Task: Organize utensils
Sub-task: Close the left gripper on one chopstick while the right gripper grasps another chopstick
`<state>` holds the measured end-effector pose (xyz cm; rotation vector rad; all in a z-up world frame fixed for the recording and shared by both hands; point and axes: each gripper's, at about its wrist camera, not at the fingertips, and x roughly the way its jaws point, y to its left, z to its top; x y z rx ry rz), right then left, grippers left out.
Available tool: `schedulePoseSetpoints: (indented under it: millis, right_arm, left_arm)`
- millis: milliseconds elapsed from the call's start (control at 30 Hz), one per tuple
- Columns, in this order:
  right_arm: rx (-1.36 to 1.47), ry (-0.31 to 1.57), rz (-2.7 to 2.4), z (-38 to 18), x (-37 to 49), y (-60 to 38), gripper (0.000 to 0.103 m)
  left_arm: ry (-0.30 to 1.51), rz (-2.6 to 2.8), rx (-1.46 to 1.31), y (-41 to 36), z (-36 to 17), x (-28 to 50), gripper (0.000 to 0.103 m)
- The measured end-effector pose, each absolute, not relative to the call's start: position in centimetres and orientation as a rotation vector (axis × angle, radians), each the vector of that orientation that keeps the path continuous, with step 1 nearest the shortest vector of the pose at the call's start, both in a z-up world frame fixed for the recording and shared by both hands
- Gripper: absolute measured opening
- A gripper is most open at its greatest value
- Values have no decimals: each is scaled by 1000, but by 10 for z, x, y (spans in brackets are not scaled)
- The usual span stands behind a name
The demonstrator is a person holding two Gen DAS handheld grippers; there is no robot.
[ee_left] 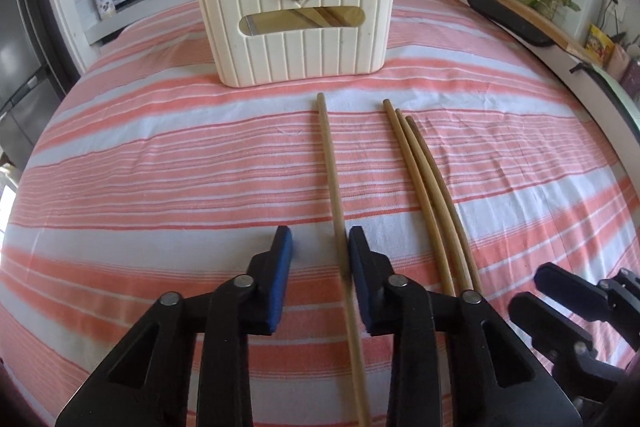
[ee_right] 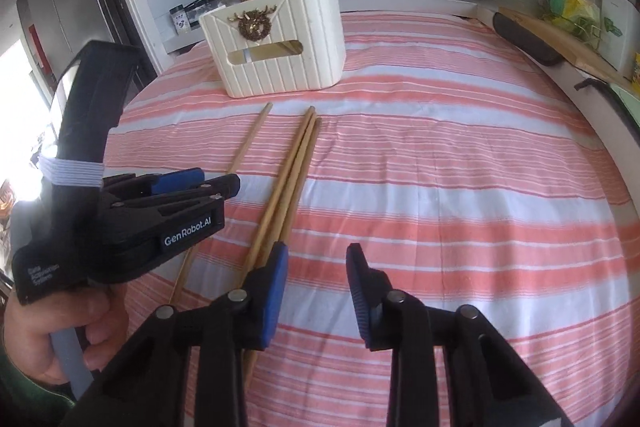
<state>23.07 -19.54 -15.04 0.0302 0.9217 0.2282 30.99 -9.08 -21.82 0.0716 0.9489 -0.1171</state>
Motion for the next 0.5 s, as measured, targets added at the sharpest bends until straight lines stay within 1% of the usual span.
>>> schedulePoseSetpoints:
  millis: [33,67,267,433,500]
  right_arm:
    - [22,935,240,-154,236,-190,18]
    - [25,950,254,-158,241,-186,14]
    - [60,1004,270,-163,252,-178,11]
    - [-96,1005,251,-165,253,-157,10]
    - [-137,981,217,-167,255,-152,7]
  left_arm:
    - [948,-115,75,-90,-218,309,14]
    - [949,-116,75,-88,-218,308,13]
    - [959,-81,38,-68,-218,302,13]
    - [960,-52,31,-57,-218,299,11]
    - [963,-41,26,-52,-218,297,9]
